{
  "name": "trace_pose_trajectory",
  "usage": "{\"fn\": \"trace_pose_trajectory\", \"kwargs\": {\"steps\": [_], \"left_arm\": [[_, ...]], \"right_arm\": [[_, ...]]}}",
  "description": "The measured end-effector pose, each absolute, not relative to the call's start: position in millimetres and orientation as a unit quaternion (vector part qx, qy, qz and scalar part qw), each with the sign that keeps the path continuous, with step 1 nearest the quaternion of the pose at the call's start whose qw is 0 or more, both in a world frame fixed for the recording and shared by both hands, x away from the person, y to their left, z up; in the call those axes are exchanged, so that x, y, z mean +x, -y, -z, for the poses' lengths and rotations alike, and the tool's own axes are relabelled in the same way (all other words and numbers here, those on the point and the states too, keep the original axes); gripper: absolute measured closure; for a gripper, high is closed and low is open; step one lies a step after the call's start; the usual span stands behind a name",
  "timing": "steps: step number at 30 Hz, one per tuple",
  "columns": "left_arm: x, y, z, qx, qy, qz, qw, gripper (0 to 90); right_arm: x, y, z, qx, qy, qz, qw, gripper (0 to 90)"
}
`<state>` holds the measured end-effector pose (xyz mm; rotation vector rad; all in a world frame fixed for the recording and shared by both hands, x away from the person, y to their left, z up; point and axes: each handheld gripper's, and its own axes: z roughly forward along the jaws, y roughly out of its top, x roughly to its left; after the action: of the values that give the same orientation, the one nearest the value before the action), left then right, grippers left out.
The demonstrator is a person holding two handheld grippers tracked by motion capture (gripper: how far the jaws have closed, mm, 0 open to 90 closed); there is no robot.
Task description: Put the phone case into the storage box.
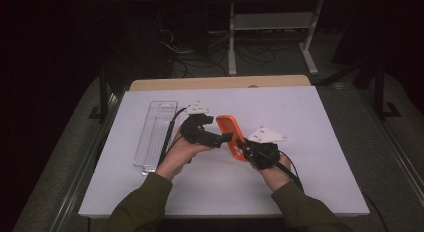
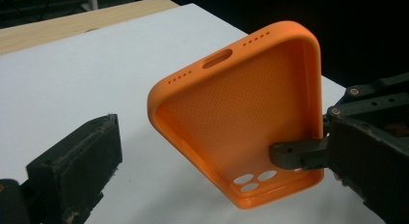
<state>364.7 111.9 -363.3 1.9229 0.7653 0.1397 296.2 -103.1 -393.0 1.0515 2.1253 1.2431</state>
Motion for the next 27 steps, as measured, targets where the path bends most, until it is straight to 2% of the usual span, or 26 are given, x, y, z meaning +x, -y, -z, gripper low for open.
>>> {"fn": "trace_pose_trajectory", "kwargs": {"steps": [27], "left_arm": [[367.5, -97.8, 371.1, 0.776, -0.331, -0.034, 0.536, 0.0]], "right_arm": [[294.7, 94.3, 398.1, 0.383, -0.771, -0.457, 0.223, 80.6]]}}
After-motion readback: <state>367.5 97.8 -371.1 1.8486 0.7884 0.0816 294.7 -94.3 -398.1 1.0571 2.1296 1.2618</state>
